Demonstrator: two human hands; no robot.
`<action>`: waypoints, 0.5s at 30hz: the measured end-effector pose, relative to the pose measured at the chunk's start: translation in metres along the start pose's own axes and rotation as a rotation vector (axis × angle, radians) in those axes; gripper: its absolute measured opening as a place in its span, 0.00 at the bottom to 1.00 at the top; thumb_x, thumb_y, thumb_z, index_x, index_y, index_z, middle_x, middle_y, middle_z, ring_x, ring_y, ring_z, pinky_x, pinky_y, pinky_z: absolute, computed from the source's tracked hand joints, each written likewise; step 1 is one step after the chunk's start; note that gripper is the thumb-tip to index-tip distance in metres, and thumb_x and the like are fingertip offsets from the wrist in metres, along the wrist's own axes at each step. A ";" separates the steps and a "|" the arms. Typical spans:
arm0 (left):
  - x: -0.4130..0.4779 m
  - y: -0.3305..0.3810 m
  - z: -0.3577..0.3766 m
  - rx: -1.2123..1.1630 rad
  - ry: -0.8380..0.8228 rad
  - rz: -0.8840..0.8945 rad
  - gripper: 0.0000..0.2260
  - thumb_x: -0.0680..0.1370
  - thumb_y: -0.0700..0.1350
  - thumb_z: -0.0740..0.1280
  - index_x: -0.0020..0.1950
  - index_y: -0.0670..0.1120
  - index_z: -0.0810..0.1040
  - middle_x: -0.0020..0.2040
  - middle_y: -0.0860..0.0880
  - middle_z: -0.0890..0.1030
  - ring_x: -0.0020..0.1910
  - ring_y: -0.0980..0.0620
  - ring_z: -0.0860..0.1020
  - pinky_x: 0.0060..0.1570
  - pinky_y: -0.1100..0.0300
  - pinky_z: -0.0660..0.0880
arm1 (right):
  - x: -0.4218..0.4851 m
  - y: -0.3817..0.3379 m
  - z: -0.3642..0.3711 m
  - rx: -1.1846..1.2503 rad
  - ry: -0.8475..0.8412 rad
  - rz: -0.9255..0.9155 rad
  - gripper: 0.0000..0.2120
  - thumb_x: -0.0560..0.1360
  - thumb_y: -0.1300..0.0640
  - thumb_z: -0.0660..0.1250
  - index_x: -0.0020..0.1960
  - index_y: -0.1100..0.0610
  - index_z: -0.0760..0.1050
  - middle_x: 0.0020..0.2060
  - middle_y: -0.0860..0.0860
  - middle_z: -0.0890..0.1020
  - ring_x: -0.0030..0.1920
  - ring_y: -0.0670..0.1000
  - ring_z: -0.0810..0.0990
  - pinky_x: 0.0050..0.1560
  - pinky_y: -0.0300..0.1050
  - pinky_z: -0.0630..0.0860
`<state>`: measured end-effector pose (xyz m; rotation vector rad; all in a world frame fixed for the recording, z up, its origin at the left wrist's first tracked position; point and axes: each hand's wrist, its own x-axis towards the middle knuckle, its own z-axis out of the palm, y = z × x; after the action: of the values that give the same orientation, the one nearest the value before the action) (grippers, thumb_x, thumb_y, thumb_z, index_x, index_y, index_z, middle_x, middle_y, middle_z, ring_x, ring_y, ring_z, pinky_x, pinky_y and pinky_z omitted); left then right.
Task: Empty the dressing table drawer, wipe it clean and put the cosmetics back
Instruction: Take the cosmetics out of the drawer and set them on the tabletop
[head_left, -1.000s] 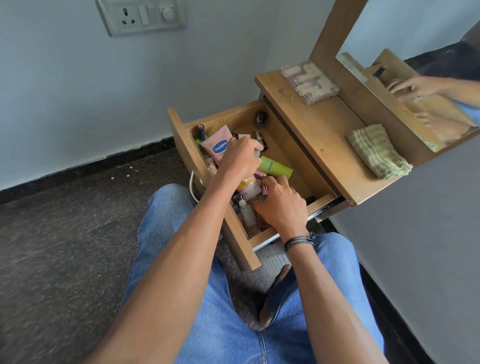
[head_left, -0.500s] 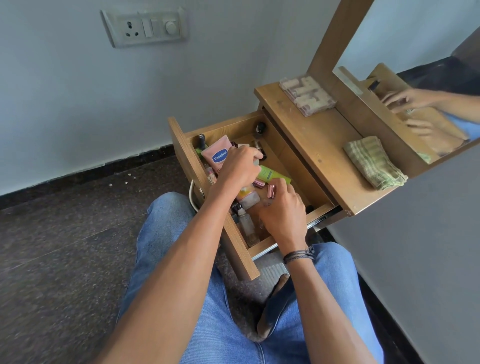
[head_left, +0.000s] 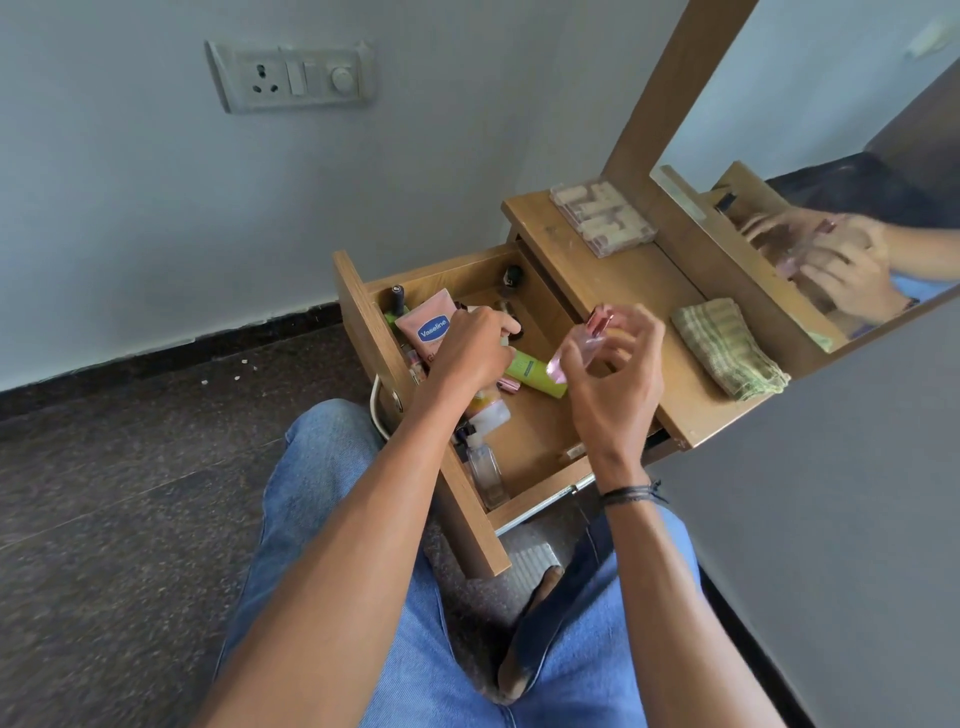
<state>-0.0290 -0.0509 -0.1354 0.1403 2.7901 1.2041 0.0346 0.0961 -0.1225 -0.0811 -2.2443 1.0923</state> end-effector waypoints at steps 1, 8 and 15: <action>0.000 0.000 0.001 -0.006 -0.004 -0.010 0.16 0.79 0.38 0.69 0.66 0.48 0.80 0.65 0.46 0.79 0.64 0.47 0.75 0.56 0.56 0.76 | 0.012 -0.001 -0.001 -0.008 0.025 -0.022 0.25 0.74 0.60 0.76 0.67 0.58 0.70 0.57 0.47 0.77 0.48 0.49 0.81 0.50 0.45 0.81; 0.001 0.002 0.000 -0.045 -0.018 -0.026 0.17 0.78 0.37 0.70 0.66 0.48 0.81 0.64 0.46 0.80 0.60 0.49 0.79 0.59 0.60 0.74 | 0.084 -0.002 -0.004 0.052 0.141 0.045 0.25 0.72 0.59 0.75 0.66 0.53 0.70 0.51 0.47 0.80 0.47 0.45 0.81 0.49 0.40 0.79; 0.003 -0.001 0.002 0.015 -0.024 -0.006 0.17 0.79 0.39 0.70 0.67 0.48 0.80 0.64 0.45 0.79 0.63 0.44 0.75 0.59 0.50 0.77 | 0.113 0.021 0.004 0.021 0.104 0.112 0.24 0.71 0.59 0.72 0.65 0.51 0.70 0.51 0.47 0.80 0.48 0.45 0.80 0.48 0.36 0.78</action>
<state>-0.0319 -0.0497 -0.1372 0.1463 2.7773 1.1722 -0.0624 0.1434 -0.0814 -0.2523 -2.1566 1.1431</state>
